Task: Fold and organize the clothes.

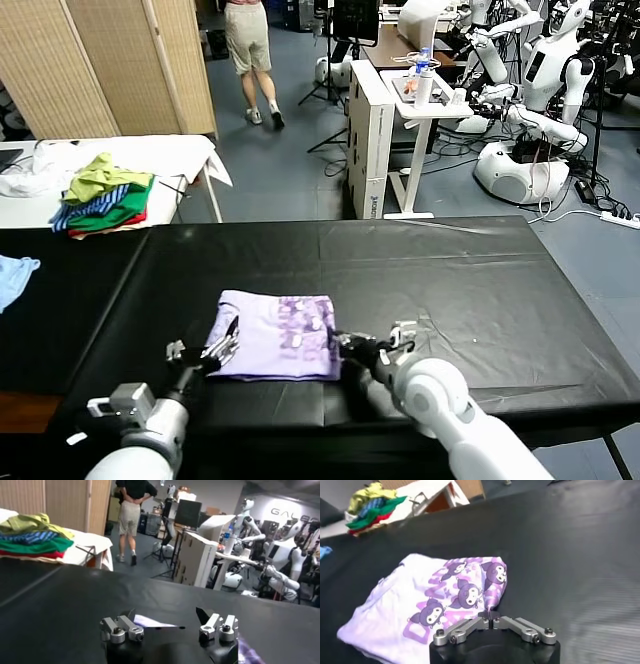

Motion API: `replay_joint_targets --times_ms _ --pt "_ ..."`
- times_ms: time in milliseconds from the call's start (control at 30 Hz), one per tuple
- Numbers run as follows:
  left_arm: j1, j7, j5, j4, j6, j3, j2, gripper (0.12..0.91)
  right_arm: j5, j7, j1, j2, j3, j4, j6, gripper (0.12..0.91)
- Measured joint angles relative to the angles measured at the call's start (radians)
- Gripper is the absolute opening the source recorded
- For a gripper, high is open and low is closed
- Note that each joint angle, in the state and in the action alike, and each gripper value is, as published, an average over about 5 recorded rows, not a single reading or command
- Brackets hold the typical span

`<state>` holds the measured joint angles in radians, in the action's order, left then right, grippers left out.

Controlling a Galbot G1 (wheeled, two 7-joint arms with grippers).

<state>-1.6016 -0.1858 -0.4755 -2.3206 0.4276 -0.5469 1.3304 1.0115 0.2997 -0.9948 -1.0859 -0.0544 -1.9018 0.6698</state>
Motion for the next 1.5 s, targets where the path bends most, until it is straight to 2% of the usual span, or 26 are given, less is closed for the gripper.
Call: replay_joint_targets --times_ms 100,200,267,367,500,600,700,900,1067,1233,1500 --pt "-0.007 -0.001 -0.003 -0.005 -0.002 -0.007 -0.005 0.907 0.002 0.006 -0.001 0.03 -0.026 -0.008 0.042 0.14" --pt "-0.011 -0.002 -0.009 -0.008 -0.009 -0.009 -0.005 0.907 -0.006 -0.02 -0.009 0.058 -0.051 -0.019 0.059 0.149" --pt "-0.015 -0.003 -0.014 -0.009 -0.018 -0.01 -0.004 0.907 -0.021 -0.045 -0.017 0.074 -0.067 -0.031 0.061 0.204" --pt "-0.023 -0.003 -0.011 -0.01 -0.039 -0.012 -0.006 0.907 -0.046 -0.082 -0.029 0.1 -0.089 -0.055 0.052 0.353" --pt "-0.04 0.006 -0.001 -0.006 -0.061 -0.012 -0.016 0.907 -0.094 -0.151 -0.051 0.147 -0.11 -0.09 0.009 0.599" --pt "-0.05 0.023 0.003 0.007 -0.102 -0.009 -0.022 0.907 -0.142 -0.197 -0.072 0.183 -0.12 -0.115 -0.041 0.777" --pt "-0.063 0.033 0.016 0.017 -0.142 -0.006 -0.032 0.907 -0.19 -0.209 -0.093 0.209 -0.127 -0.137 -0.093 0.882" --pt "-0.11 0.034 0.029 -0.008 -0.139 -0.013 -0.063 0.907 -0.274 -0.189 -0.141 0.243 -0.155 -0.175 -0.204 0.906" --pt "-0.17 0.032 0.021 -0.04 -0.15 -0.035 -0.097 0.907 -0.325 -0.196 -0.212 0.256 -0.207 -0.198 -0.308 0.907" --pt "-0.213 0.032 0.031 -0.046 -0.16 -0.039 -0.11 0.907 -0.386 -0.214 -0.311 0.244 -0.296 -0.22 -0.415 0.907" --pt "-0.265 0.045 0.105 -0.029 -0.215 -0.017 -0.092 0.907 -0.493 -0.26 -0.525 0.199 -0.463 -0.233 -0.567 0.907"
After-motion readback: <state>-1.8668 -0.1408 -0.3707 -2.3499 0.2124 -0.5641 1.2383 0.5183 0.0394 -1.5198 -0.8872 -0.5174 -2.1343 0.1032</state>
